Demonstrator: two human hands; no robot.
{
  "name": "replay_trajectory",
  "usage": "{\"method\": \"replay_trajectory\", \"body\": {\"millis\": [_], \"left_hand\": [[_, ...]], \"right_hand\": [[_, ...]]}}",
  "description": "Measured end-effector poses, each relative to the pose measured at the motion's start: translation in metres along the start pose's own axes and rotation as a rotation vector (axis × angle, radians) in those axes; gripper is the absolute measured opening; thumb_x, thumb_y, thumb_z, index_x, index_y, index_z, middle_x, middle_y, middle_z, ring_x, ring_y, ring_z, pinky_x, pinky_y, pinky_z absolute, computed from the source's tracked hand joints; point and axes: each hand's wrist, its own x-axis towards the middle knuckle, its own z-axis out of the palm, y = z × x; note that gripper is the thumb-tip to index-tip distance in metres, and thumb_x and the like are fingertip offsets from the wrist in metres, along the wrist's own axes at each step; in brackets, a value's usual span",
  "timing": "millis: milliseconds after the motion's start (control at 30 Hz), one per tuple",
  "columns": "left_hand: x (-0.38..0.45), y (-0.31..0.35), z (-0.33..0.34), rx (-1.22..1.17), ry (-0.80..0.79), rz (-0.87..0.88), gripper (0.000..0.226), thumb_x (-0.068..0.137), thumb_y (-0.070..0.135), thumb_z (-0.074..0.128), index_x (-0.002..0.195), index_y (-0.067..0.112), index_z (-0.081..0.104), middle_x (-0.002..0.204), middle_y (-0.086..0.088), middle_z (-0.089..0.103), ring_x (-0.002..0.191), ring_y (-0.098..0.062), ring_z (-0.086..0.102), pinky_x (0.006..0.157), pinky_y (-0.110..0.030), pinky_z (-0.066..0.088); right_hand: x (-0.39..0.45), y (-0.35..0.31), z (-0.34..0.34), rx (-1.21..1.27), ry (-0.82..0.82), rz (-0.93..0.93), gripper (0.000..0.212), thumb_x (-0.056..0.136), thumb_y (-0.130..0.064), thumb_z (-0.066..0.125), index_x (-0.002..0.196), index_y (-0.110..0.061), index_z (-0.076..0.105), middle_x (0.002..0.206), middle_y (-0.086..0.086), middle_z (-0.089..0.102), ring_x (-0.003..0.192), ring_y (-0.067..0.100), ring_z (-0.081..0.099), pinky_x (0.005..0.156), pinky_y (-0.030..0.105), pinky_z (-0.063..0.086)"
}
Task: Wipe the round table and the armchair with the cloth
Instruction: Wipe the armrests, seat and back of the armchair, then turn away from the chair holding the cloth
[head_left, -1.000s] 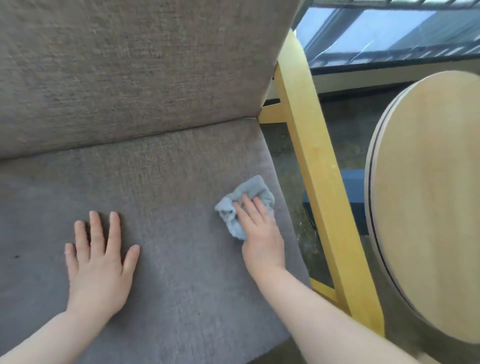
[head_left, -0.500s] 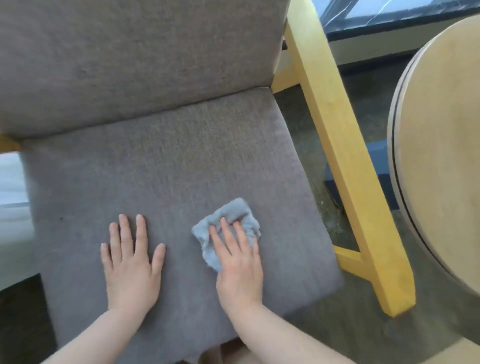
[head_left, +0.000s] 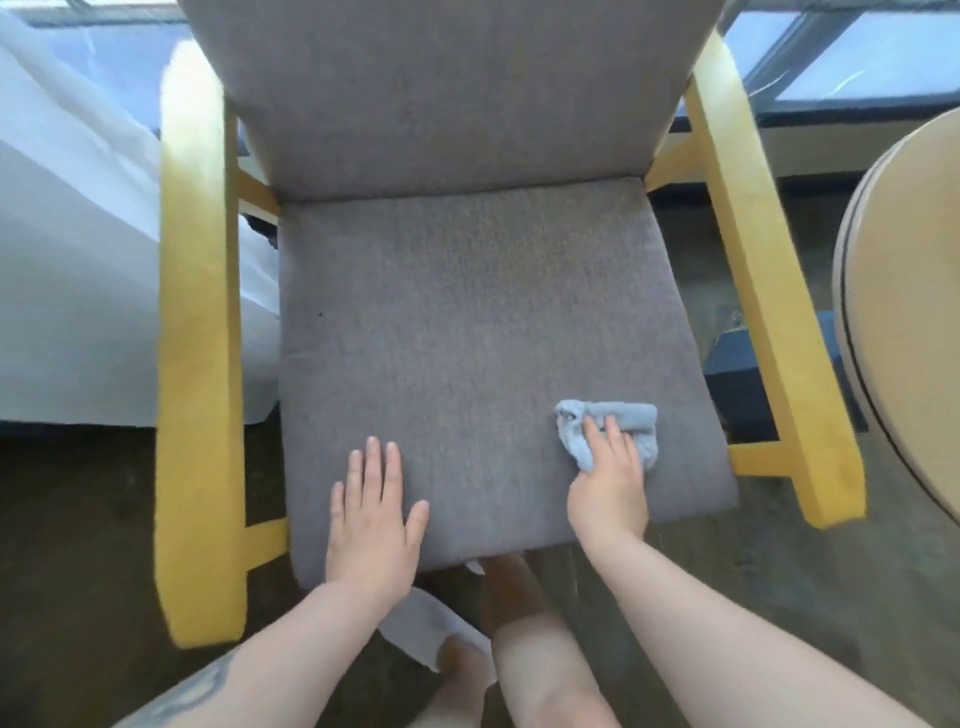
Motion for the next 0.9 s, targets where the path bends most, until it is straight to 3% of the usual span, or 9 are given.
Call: {"method": "replay_trajectory", "body": {"millis": [100,200,267,367,467,533,700,833,900], "left_hand": [[-0.030,0.000,-0.044,0.013,0.025,0.031,0.066,0.102,0.042,0.020,0.149,0.019,-0.019,0.157,-0.003,-0.024,0.143,-0.019,-0.023,0.118,-0.037,-0.006],[-0.062,0.002,-0.101,-0.037,0.018,-0.005,0.062,0.103,0.040,0.024,0.153,0.019,-0.005,0.160,-0.001,-0.012,0.147,-0.019,-0.010,0.120,-0.036,0.001],[-0.080,0.000,-0.141,-0.108,-0.015,-0.039,0.061,0.102,0.037,0.031,0.154,0.020,0.004,0.161,0.001,-0.002,0.148,-0.019,0.006,0.119,-0.034,0.011],[-0.103,-0.014,-0.202,-0.195,0.040,-0.059,0.058,0.100,0.032,0.040,0.153,0.021,0.018,0.161,0.001,0.011,0.143,-0.021,0.023,0.114,-0.033,0.022],[-0.131,-0.034,-0.263,-0.218,0.227,-0.097,0.054,0.099,0.030,0.041,0.150,0.020,0.027,0.159,0.000,0.018,0.143,-0.020,0.025,0.115,-0.035,0.023],[-0.156,-0.049,-0.291,-0.248,0.319,-0.149,0.053,0.100,0.030,0.039,0.150,0.021,0.027,0.159,0.001,0.019,0.143,-0.019,0.024,0.116,-0.035,0.021],[-0.238,-0.091,-0.311,-0.400,0.503,-0.408,0.052,0.101,0.028,0.038,0.151,0.025,0.025,0.159,0.005,0.015,0.144,-0.018,0.019,0.118,-0.033,0.015],[-0.331,-0.117,-0.304,-0.498,0.637,-0.737,0.051,0.097,0.027,0.042,0.148,0.031,0.033,0.158,0.012,0.016,0.138,-0.020,0.032,0.108,-0.034,0.034],[-0.380,-0.126,-0.292,-0.501,0.698,-0.912,0.051,0.095,0.026,0.043,0.146,0.031,0.036,0.158,0.011,0.019,0.135,-0.021,0.036,0.107,-0.032,0.034]], "right_hand": [[-0.019,-0.042,-0.040,-0.002,-0.176,-0.147,0.066,0.084,0.007,0.040,0.142,-0.025,0.043,0.154,-0.006,0.030,0.140,0.012,0.027,0.110,0.026,0.022],[-0.050,-0.083,-0.098,-0.057,-0.161,-0.375,0.063,0.081,0.005,0.044,0.134,-0.029,0.052,0.141,-0.010,0.048,0.132,0.010,0.037,0.117,0.030,0.006],[-0.066,-0.106,-0.136,-0.133,-0.110,-0.553,0.055,0.082,0.002,0.045,0.127,-0.028,0.056,0.130,-0.011,0.055,0.127,0.009,0.042,0.114,0.027,0.001],[-0.079,-0.136,-0.187,-0.250,-0.078,-0.776,0.046,0.081,-0.002,0.046,0.117,-0.025,0.061,0.122,-0.009,0.060,0.120,0.015,0.046,0.104,0.021,0.015],[-0.087,-0.170,-0.226,-0.291,-0.063,-0.845,0.043,0.080,-0.003,0.046,0.112,-0.027,0.064,0.116,-0.008,0.061,0.113,0.020,0.051,0.093,0.028,0.038],[-0.100,-0.197,-0.244,-0.305,-0.095,-0.885,0.050,0.079,-0.003,0.043,0.112,-0.036,0.062,0.112,-0.013,0.059,0.105,0.018,0.055,0.079,0.029,0.043],[-0.140,-0.268,-0.254,-0.361,-0.206,-1.073,0.050,0.074,-0.009,0.040,0.106,-0.041,0.061,0.104,-0.011,0.064,0.096,0.017,0.060,0.073,0.030,0.049],[-0.195,-0.322,-0.242,-0.443,-0.275,-1.360,0.038,0.079,-0.010,0.043,0.101,-0.034,0.062,0.102,-0.009,0.064,0.093,0.019,0.062,0.068,0.030,0.048],[-0.233,-0.343,-0.235,-0.482,-0.328,-1.514,0.037,0.081,-0.007,0.043,0.099,-0.033,0.062,0.102,-0.010,0.063,0.092,0.019,0.061,0.065,0.030,0.046]]}}
